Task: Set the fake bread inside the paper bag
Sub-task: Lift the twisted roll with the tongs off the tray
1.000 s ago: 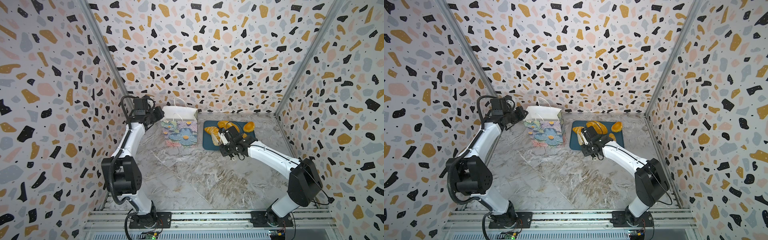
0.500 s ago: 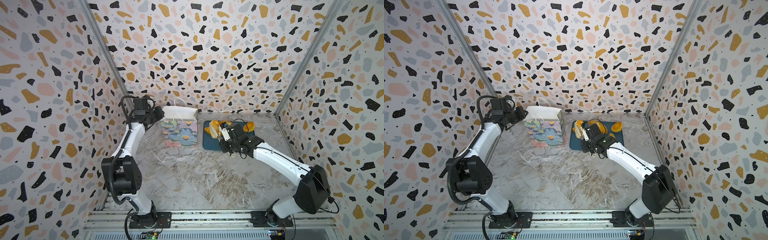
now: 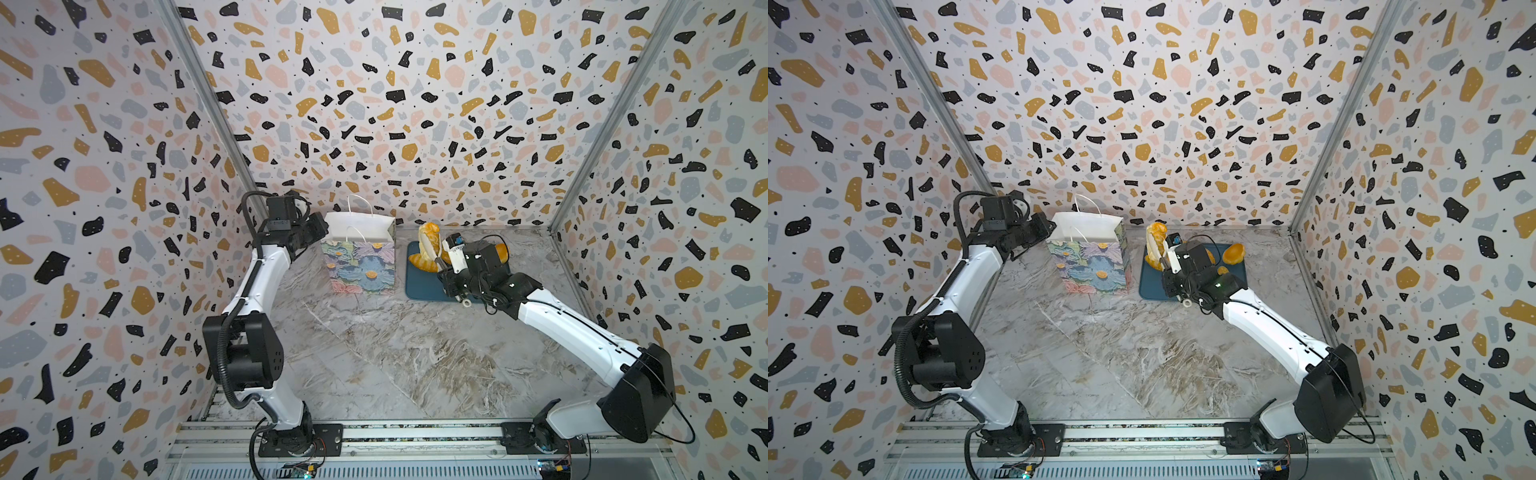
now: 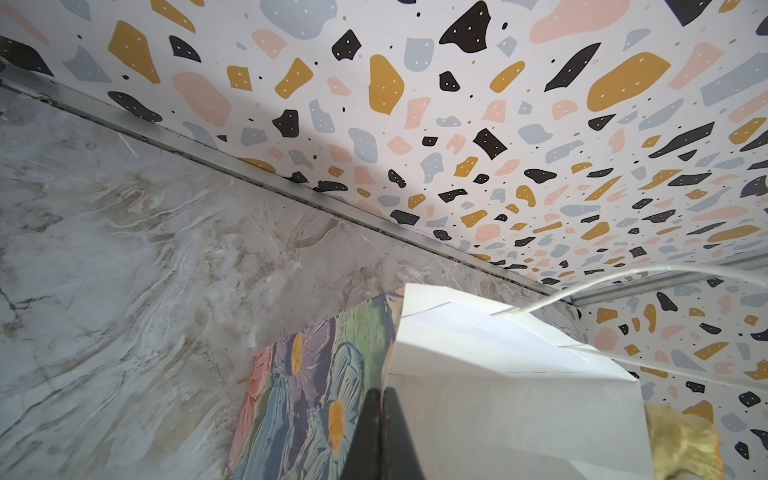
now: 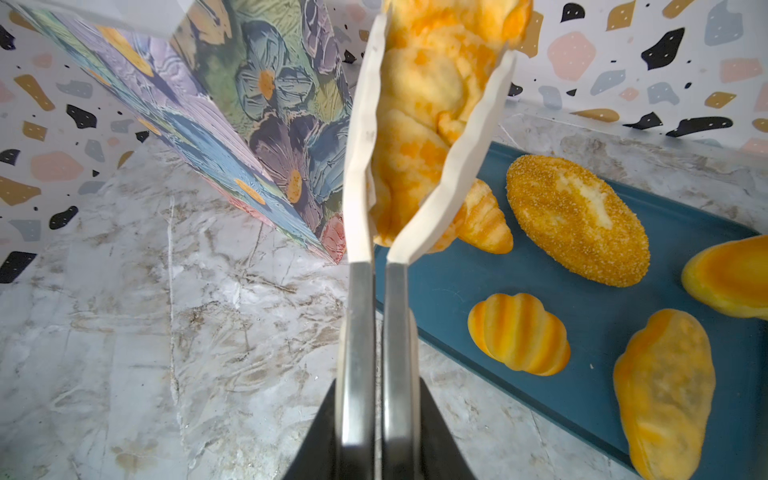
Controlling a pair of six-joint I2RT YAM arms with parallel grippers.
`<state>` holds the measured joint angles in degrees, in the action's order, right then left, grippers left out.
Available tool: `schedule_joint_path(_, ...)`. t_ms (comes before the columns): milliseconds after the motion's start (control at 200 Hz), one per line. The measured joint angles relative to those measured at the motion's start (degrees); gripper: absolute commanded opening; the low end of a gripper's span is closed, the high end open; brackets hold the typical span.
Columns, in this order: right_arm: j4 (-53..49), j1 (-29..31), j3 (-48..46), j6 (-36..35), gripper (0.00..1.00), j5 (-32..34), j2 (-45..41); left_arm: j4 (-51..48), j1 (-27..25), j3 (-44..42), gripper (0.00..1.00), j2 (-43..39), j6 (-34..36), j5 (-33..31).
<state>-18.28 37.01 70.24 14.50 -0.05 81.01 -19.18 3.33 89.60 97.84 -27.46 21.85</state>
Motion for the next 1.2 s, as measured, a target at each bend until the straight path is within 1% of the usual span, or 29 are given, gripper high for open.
schedule_joint_path(736,3.8,0.0,0.7,1.1,0.23,-2.8,-1.1,0.0,0.0,0.0,0.00,0.0,0.0,0.2)
schedule_joint_path(1011,5.7,0.4,3.8,1.9,0.23,-4.7,-1.0,0.0,0.0,0.0,0.00,0.0,0.0,0.2)
schedule_joint_path(1201,6.8,1.3,7.1,1.8,0.23,-5.1,1.0,0.0,0.0,0.0,0.00,0.0,0.0,0.2)
